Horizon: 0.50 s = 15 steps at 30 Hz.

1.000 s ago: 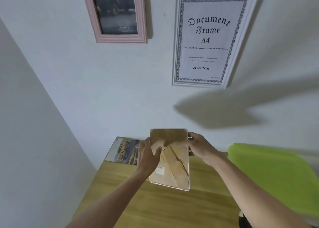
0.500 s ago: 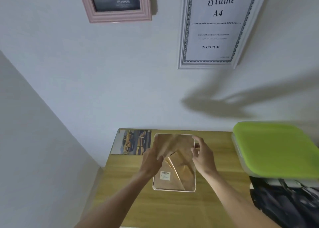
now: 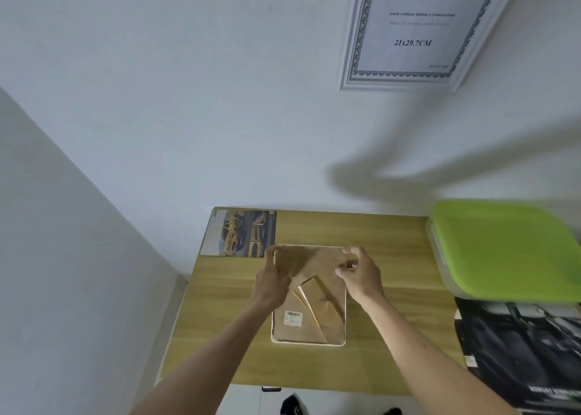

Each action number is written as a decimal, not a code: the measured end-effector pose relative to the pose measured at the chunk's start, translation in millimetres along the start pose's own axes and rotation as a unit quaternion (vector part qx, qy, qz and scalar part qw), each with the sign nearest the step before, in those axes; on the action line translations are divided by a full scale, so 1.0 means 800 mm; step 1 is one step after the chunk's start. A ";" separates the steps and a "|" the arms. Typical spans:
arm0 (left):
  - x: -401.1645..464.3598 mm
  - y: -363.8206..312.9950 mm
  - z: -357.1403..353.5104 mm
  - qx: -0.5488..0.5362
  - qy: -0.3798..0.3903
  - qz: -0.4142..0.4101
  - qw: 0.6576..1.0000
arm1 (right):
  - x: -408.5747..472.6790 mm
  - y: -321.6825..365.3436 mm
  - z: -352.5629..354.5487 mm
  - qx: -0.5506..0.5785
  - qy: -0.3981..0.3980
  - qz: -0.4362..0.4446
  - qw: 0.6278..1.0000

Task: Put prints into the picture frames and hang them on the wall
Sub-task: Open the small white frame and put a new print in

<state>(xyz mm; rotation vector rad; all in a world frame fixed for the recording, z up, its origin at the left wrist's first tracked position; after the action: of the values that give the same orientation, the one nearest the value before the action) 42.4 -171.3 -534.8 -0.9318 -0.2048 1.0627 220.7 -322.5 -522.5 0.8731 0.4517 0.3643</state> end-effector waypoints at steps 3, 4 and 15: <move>0.009 0.013 0.002 -0.030 -0.001 0.036 0.999 | 0.007 -0.003 -0.010 0.020 0.023 -0.026 0.999; 0.012 0.018 0.002 -0.042 0.002 0.053 0.998 | 0.010 -0.005 -0.013 0.024 0.031 -0.036 0.999; 0.044 0.070 -0.010 -0.092 -0.018 0.161 0.982 | 0.024 -0.046 -0.053 -0.072 0.054 -0.054 0.995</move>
<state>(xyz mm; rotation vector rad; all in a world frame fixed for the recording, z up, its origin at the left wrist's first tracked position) 28.1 -138.3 -590.3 -1.1386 -0.1885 1.3780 219.6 -307.5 -580.4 0.6888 0.5636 0.3419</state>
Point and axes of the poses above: each hand's wrist, its own x-axis towards the middle knuckle, its own z-axis out of the back of the hand, y = z × x, the point moved 9 cm from there along x, towards the middle knuckle, and after that the axes turned 6 degrees about -y, right-handed, at the moved point
